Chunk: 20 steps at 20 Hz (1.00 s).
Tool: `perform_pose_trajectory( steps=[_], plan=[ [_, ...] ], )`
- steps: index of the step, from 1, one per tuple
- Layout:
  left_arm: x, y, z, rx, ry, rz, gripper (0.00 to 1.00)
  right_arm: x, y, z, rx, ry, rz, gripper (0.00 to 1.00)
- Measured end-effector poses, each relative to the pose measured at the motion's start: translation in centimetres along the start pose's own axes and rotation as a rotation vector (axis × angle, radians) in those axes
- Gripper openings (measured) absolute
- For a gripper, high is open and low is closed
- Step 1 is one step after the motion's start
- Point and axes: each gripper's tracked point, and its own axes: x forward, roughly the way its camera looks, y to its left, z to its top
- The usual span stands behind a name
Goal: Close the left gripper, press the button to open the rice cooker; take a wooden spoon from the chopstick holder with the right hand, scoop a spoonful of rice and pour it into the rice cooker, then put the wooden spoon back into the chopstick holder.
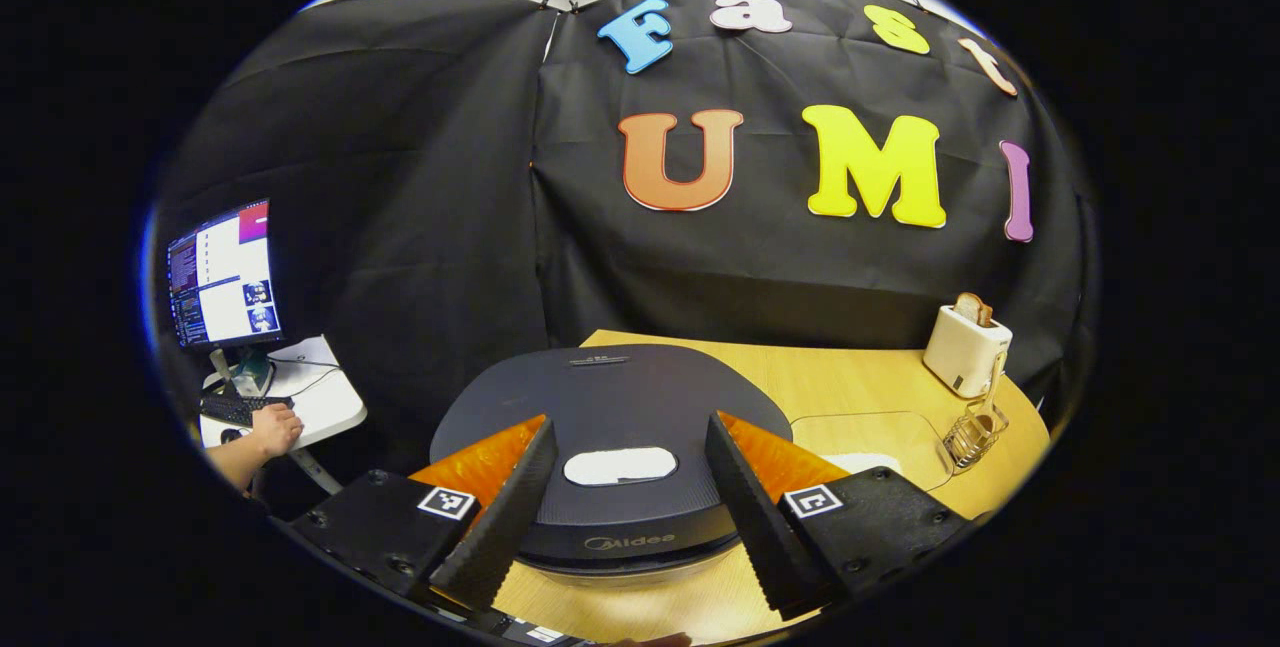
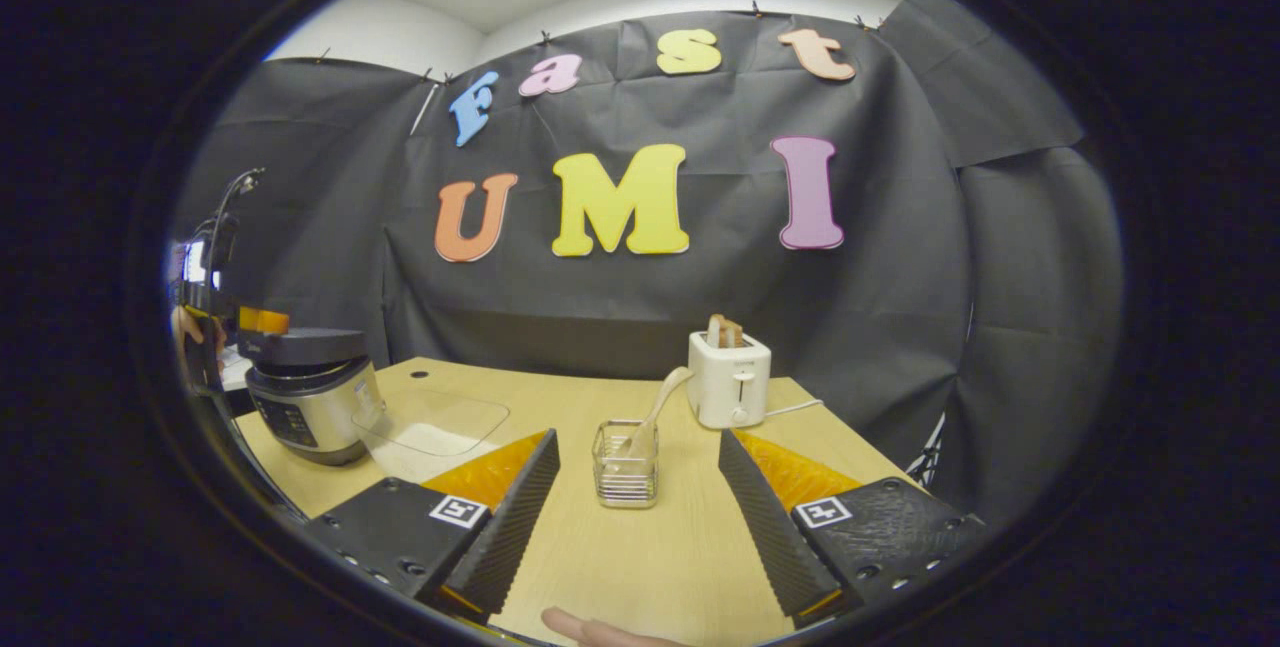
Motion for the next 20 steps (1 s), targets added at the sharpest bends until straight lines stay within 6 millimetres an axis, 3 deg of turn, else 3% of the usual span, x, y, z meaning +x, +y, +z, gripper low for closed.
perform_pose_trajectory(
  steps=[3, 16, 20],
  plan=[
    [0.0, -0.1, -1.6, 0.023, 0.008, 0.026, 0.96, -0.1, 0.2, 0.0, 0.009, 0.001, 0.012, 0.96],
    [-0.2, -0.2, -1.7, 0.015, -0.218, 0.110, 0.93, 0.0, 1.2, -0.5, -0.031, 0.012, 0.022, 0.96],
    [-0.2, -0.1, -1.7, 0.017, -0.203, 0.132, 0.92, -0.2, 1.0, -0.2, -0.036, 0.008, 0.015, 0.96]
  ],
)
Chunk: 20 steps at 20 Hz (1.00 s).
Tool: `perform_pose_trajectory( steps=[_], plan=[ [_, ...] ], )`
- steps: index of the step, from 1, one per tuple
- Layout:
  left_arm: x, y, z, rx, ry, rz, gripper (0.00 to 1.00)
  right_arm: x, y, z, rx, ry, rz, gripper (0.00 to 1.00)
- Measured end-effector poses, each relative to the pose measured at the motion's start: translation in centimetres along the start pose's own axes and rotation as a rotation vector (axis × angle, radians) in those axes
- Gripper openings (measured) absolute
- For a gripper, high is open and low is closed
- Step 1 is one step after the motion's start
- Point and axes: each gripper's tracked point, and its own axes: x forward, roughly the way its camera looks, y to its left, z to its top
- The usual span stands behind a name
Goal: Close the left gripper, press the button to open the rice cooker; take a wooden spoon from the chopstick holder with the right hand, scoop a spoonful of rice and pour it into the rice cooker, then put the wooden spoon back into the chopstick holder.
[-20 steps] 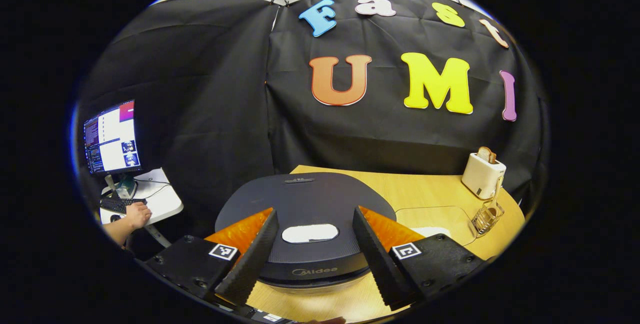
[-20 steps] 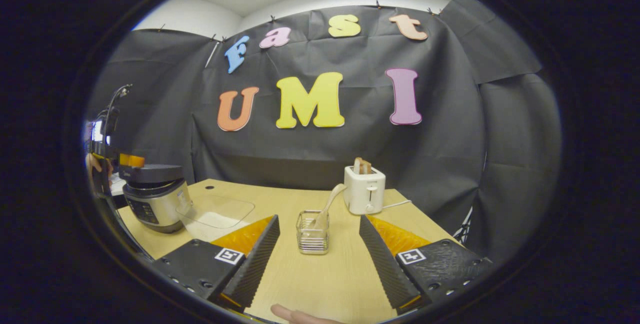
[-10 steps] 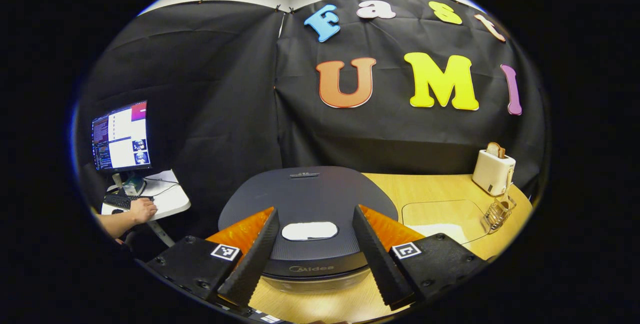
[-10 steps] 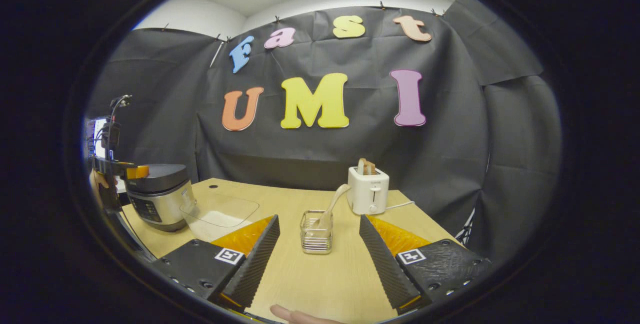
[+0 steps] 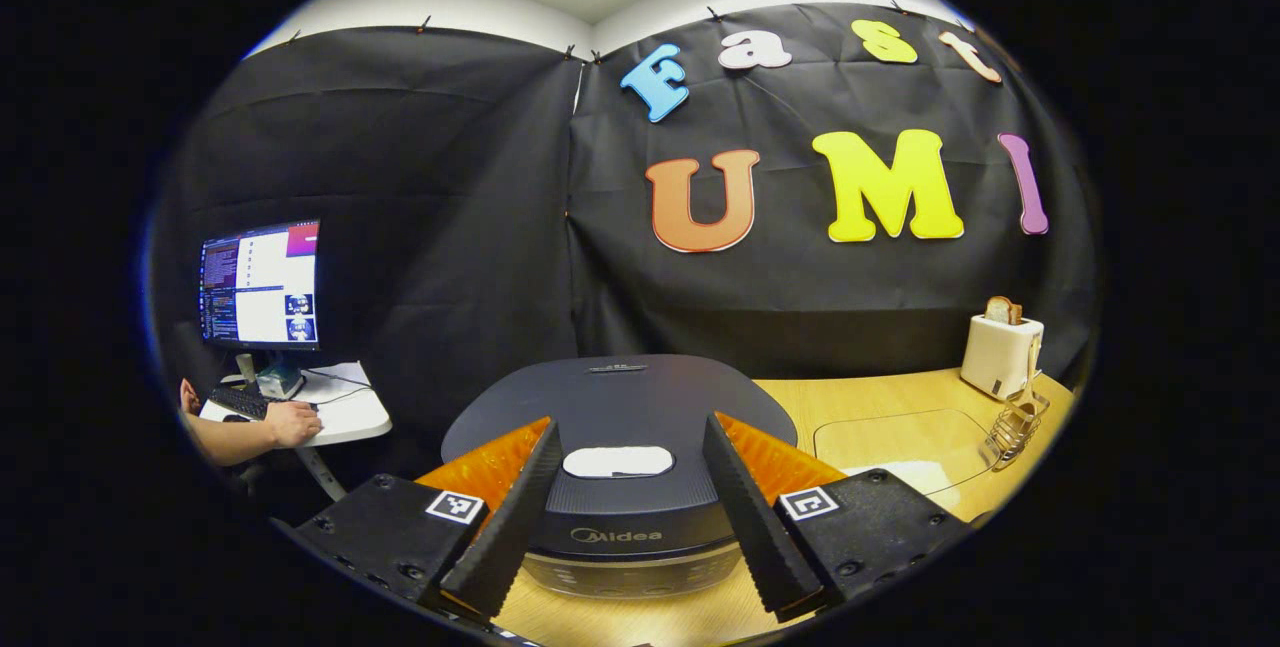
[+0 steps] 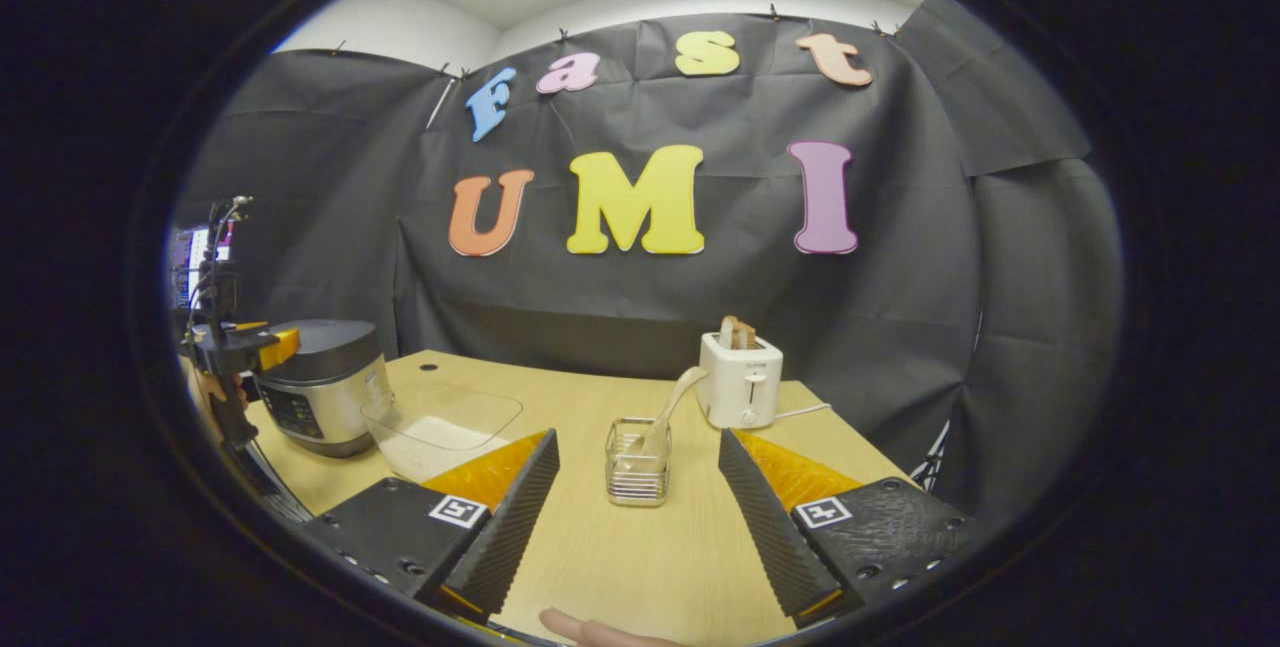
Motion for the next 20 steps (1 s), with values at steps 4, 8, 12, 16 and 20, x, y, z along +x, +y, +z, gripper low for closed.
perform_pose_trajectory(
  steps=[4, 8, 12, 16, 20],
  plan=[
    [-0.2, -0.9, 0.5, -0.037, 0.064, -0.041, 0.89, -0.9, -0.1, 0.8, 0.020, -0.009, 0.005, 0.96],
    [-2.1, -2.0, 3.1, -0.062, 0.046, -0.080, 0.89, -2.3, -0.2, 2.0, 0.014, -0.037, -0.009, 0.96],
    [-6.0, -4.1, 5.8, -0.019, 0.001, -0.121, 0.92, -3.9, 0.6, 1.9, 0.007, -0.003, 0.006, 0.96],
    [-10.3, -8.2, 6.3, 0.026, -0.012, -0.203, 0.96, -5.7, 0.3, 3.3, 0.001, -0.026, -0.018, 0.96],
    [-14.3, -12.5, 6.6, 0.063, -0.085, -0.272, 0.96, -5.4, -0.3, 3.1, 0.017, -0.030, -0.068, 0.96]
  ],
)
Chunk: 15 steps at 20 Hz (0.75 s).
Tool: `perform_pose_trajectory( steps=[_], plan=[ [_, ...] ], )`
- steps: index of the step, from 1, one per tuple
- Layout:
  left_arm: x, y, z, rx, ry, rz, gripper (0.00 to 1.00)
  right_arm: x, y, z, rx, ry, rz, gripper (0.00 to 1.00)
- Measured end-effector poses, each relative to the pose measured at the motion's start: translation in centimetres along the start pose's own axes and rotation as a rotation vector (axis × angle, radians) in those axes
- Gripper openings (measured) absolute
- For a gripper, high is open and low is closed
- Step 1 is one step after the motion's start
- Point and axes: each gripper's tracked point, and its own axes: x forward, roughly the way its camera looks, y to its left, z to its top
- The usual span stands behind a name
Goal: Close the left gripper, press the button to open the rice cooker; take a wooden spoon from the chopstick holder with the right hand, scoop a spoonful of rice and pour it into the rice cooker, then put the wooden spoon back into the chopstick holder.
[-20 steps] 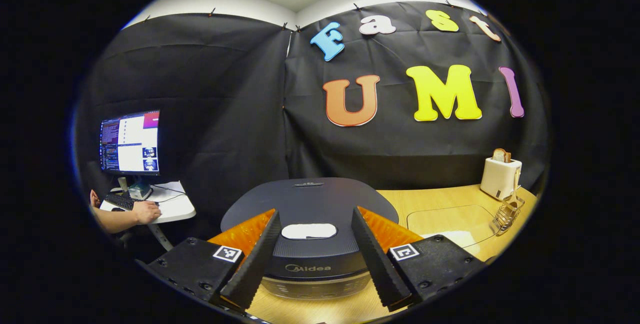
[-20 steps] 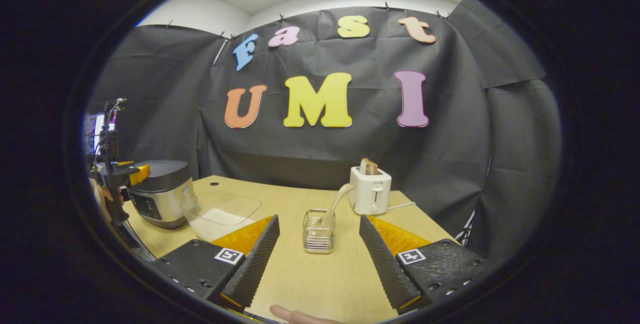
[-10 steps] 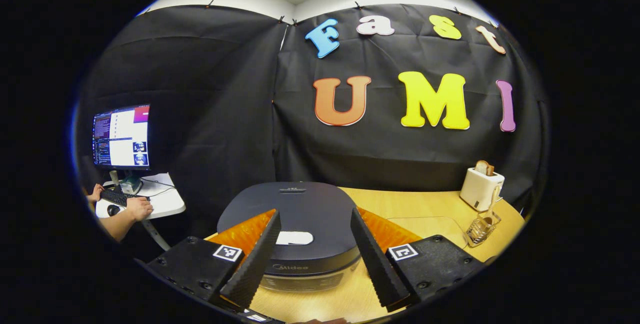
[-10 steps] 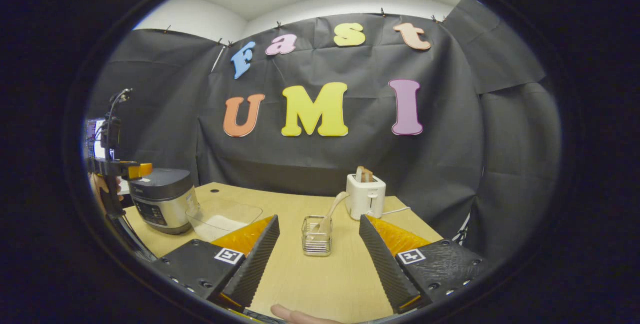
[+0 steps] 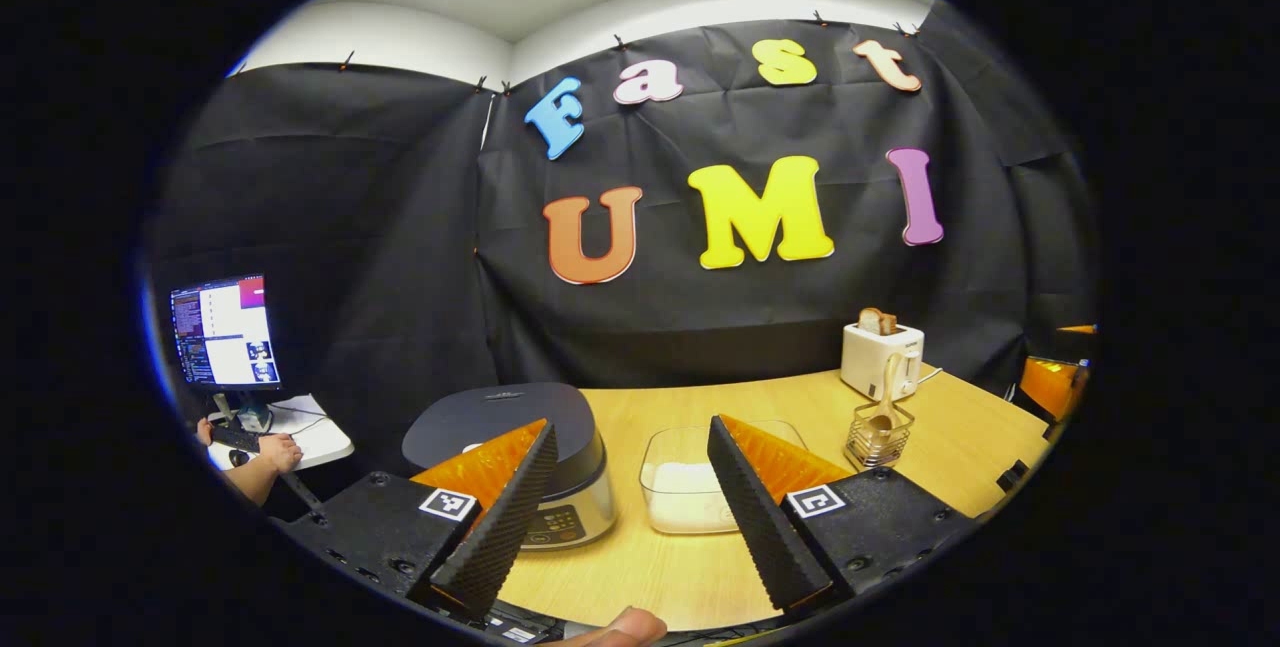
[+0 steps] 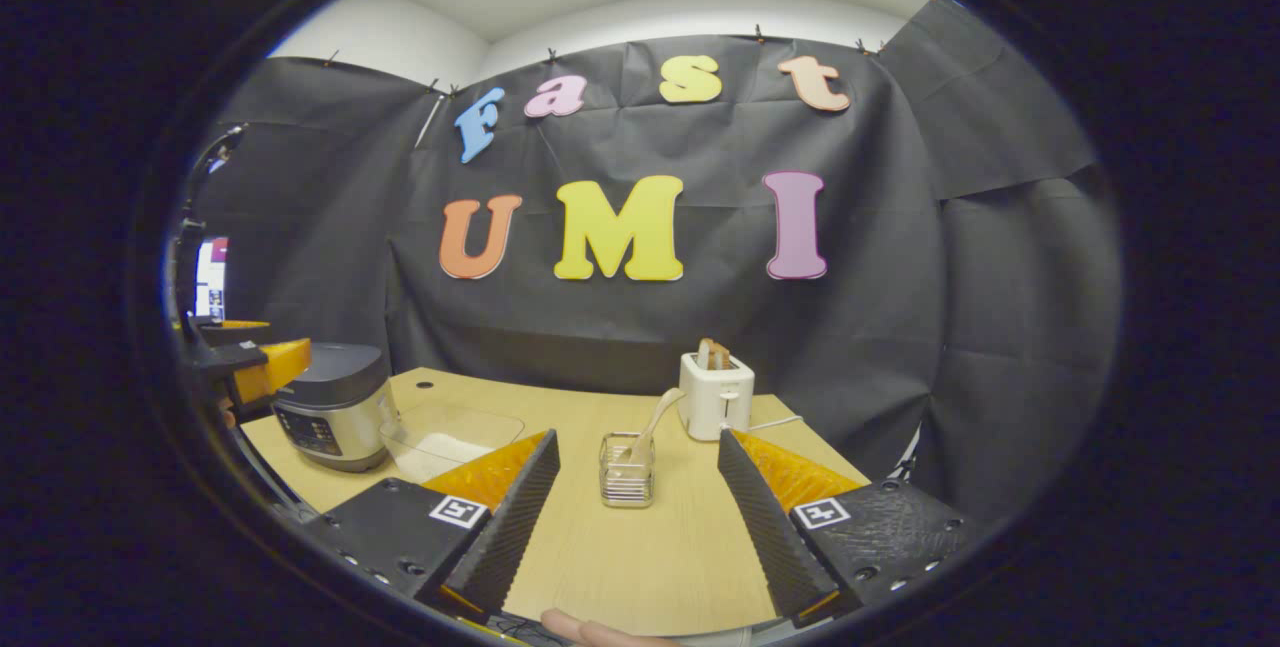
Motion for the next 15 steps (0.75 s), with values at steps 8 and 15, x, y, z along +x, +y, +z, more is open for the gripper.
perform_pose_trajectory(
  steps=[8, 15],
  plan=[
    [-0.3, -2.8, -2.1, -0.036, -0.010, -0.031, 0.99, 1.6, 1.5, -1.2, -0.003, 0.018, 0.047, 0.96],
    [0.0, -2.0, -2.3, -0.066, 0.005, -0.040, 0.99, 2.0, 2.2, -1.3, -0.019, 0.005, 0.040, 0.96]
  ],
)
